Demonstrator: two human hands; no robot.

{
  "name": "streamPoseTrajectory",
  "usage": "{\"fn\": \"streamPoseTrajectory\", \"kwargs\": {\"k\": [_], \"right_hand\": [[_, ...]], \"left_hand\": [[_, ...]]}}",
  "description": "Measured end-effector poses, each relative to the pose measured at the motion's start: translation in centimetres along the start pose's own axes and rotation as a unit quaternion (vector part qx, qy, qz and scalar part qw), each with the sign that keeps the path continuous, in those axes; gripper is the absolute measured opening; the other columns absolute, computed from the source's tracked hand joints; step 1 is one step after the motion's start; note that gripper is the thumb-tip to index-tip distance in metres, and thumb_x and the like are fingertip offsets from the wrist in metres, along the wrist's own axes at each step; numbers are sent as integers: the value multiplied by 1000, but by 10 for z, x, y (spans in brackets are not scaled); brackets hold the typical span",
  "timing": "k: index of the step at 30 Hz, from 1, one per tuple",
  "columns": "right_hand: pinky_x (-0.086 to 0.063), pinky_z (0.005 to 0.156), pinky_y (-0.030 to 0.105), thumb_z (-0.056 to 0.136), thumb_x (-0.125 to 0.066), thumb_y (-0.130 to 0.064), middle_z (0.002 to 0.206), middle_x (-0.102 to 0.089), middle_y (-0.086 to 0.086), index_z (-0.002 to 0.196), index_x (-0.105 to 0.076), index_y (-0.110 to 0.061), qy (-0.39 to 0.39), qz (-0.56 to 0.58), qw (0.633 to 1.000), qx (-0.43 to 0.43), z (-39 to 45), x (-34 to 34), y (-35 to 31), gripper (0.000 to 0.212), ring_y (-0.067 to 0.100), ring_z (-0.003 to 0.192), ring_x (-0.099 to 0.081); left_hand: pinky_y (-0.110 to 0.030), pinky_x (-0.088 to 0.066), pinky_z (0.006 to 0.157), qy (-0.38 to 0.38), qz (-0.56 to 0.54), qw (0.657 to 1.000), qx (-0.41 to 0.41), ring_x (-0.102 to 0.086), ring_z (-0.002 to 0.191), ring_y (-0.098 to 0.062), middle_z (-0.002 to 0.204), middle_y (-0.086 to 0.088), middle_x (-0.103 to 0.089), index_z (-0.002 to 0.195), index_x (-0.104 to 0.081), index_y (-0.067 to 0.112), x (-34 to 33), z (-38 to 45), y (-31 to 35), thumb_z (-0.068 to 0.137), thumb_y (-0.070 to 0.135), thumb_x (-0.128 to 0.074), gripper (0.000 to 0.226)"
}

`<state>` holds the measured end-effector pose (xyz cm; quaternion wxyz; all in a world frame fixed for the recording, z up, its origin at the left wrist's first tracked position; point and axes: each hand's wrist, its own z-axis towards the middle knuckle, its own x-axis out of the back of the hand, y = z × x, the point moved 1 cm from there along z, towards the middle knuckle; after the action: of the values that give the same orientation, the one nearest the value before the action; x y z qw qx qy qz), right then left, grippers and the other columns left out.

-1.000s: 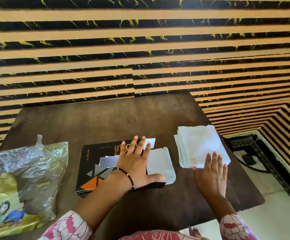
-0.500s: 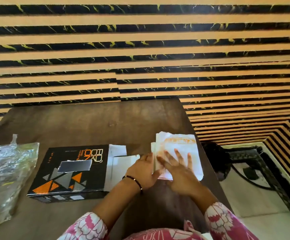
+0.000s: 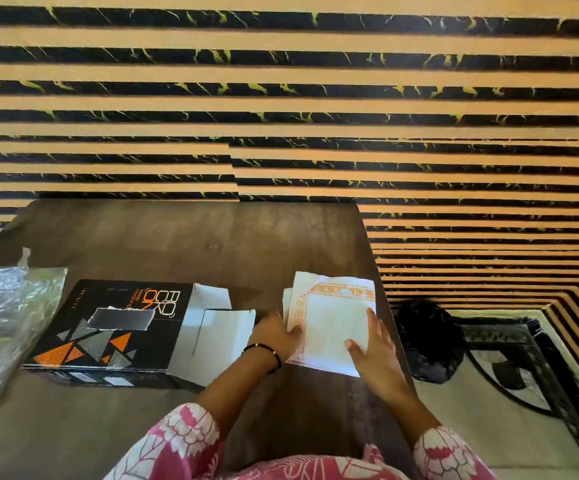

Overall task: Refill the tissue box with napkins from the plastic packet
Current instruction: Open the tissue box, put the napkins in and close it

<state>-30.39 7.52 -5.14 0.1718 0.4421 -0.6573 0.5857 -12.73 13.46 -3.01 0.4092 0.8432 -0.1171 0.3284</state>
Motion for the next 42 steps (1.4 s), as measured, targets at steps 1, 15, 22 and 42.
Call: {"fn": "streamPoseTrajectory", "kwargs": {"k": [1,15,22,42], "right_hand": [[-26,111,52,89,-52,-38,156,-16,2,145,-5,-30,2,18,1000,6,0,0,3,74,30,142,-20],[-37,106,45,83,-63,-29,150,-30,-3,143,-14,-34,-25,104,994,15,-2,12,21,78,22,135,-34],[-44,100,40,85,-62,-18,137,-44,1,137,-33,-25,25,215,976,-3,-4,20,18,60,22,125,-44],[-49,91,56,88,-52,-26,128,-57,20,126,-53,-17,-111,724,680,-25,-23,26,-38,39,38,114,-58]], "left_hand": [[-42,-48,93,3,-12,1000,13,-58,108,-32,121,-12,-62,118,-52,12,0,0,3,85,40,-52,44],[-35,-54,71,-95,-390,909,112,-66,92,-31,109,-16,-68,111,-61,2,-8,3,26,76,17,-74,41],[-48,-52,85,-127,-426,892,84,-65,89,-33,100,-14,-68,113,-56,7,-13,0,29,80,1,-64,34],[-51,-50,92,-210,-610,761,-64,-58,115,-35,127,-16,-59,127,-49,15,-10,-32,34,63,8,-71,68]]}}
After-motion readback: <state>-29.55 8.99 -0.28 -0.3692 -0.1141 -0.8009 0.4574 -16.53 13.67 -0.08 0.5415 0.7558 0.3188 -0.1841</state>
